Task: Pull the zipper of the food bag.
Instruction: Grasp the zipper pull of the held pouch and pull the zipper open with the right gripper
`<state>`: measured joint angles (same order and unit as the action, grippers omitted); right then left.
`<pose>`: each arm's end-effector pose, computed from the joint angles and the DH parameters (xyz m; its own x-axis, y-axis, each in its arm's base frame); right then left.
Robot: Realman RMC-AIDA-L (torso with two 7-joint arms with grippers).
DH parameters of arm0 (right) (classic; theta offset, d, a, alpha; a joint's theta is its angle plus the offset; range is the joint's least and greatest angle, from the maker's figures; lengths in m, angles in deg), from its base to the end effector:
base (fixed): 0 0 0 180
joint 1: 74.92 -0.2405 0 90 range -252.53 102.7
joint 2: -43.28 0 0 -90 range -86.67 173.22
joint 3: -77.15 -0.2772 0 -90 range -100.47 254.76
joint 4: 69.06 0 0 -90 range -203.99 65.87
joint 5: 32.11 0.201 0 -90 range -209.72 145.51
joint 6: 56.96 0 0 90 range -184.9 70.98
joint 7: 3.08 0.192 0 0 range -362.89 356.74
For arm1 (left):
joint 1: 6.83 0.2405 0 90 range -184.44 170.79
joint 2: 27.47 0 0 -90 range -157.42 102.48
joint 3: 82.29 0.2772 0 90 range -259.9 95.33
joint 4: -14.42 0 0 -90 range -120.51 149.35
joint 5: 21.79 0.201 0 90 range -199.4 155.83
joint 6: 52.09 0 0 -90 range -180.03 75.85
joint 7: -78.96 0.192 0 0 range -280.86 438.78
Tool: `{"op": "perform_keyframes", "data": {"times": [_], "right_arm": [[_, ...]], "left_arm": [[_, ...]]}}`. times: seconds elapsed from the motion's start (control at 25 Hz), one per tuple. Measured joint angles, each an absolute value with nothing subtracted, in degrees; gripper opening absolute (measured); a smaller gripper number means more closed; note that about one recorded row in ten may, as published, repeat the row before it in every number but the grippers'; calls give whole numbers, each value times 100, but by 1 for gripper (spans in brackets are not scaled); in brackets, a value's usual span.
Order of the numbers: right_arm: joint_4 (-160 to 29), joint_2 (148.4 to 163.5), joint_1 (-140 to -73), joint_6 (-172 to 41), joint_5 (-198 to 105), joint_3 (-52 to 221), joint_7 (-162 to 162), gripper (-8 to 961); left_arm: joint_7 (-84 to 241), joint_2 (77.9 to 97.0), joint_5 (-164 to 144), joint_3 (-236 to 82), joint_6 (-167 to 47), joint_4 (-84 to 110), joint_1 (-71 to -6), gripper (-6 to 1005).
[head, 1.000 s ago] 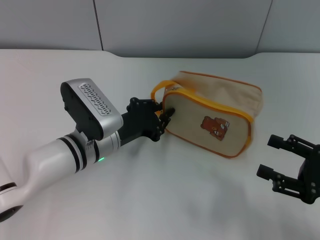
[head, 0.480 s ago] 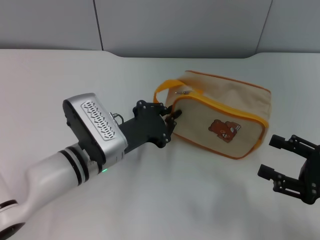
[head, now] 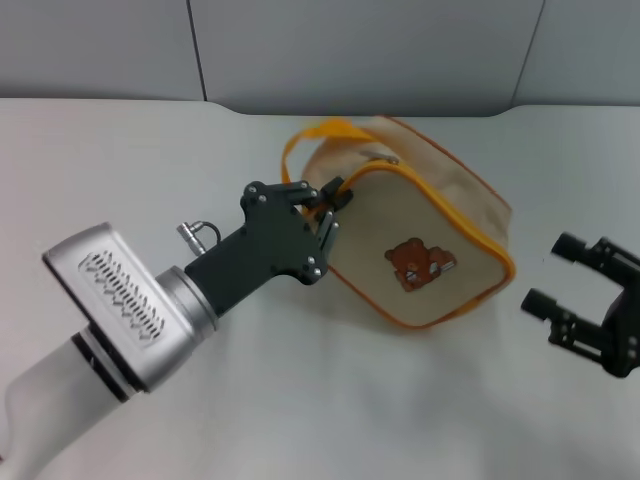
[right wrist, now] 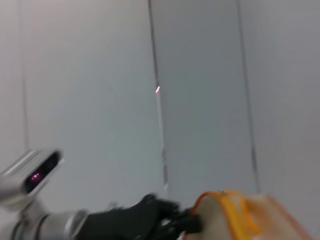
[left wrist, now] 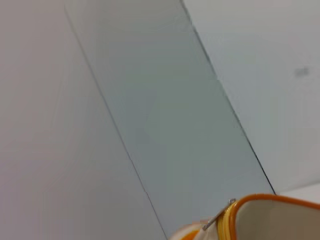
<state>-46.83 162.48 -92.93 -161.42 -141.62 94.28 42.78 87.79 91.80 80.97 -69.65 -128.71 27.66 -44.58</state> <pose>0.2917 0.2711 -0.0200 0.6320 -0.0022 -0.7750 -0.4603 -0.8056 -0.3731 -0.2018 0.3544 -0.1240 0.7999 -0.3790 0.4654 0.1129 -0.6665 -0.7369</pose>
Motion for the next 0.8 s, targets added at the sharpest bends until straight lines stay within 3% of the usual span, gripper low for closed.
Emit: {"op": "perform_keyframes", "data": {"times": [0.36,0.8], "right_arm": [[-5608,16270,-9294,-15661,-12734,9428,2920,771],[-7310,16299,-10091,-15025,-12487,9535,-680,771]], "left_arm": [[9644,9166,8604,-6950,-13827,2242,-4233,62],[9683,9181,8650,-6963,-13855,2134,-4274,60]]}}
